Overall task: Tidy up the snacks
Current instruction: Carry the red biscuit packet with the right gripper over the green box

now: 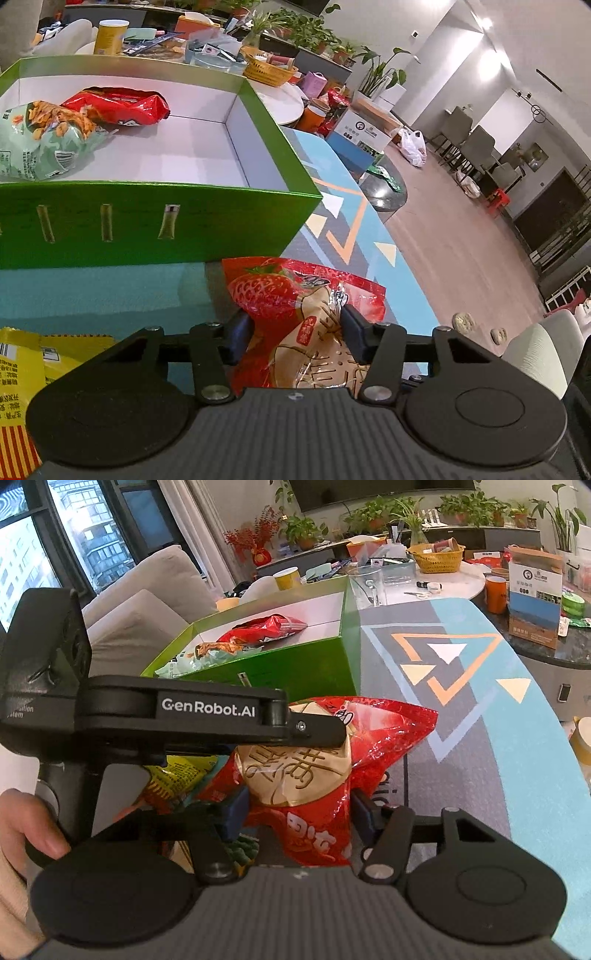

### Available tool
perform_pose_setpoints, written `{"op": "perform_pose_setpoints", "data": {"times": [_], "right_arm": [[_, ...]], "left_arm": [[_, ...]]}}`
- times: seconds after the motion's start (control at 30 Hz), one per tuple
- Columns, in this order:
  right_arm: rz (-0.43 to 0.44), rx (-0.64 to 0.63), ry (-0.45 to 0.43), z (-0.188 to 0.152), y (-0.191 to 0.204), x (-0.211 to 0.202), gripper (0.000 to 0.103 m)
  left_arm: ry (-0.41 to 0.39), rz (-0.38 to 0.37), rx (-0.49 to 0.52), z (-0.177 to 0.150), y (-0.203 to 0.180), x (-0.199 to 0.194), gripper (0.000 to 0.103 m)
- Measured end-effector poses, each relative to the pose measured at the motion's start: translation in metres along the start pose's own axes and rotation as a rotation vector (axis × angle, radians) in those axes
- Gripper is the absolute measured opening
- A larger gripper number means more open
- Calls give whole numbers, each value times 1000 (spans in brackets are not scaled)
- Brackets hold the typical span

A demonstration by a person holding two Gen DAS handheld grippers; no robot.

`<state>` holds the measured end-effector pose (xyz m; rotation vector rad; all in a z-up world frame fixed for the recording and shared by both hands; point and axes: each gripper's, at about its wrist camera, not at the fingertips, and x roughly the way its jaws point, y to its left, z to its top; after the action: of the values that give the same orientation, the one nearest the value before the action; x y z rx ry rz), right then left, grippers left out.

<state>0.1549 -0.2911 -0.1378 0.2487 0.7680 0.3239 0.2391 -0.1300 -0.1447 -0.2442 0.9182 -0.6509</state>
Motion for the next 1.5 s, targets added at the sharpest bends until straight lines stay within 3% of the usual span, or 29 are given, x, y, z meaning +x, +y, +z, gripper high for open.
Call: {"op": "perform_pose_setpoints", "data": {"times": [0.8, 1.03, 1.5], "right_arm": [[-2, -25, -66, 10, 15, -23, 70], [-8, -41, -89, 11, 20, -28, 64], [-10, -62, -120, 17, 30, -35, 61]], "left_arm": [[-60, -1, 52, 4, -11, -26, 46], [-83, 2, 63, 3, -14, -35, 45], [-124, 8, 73, 5, -19, -54, 44]]}}
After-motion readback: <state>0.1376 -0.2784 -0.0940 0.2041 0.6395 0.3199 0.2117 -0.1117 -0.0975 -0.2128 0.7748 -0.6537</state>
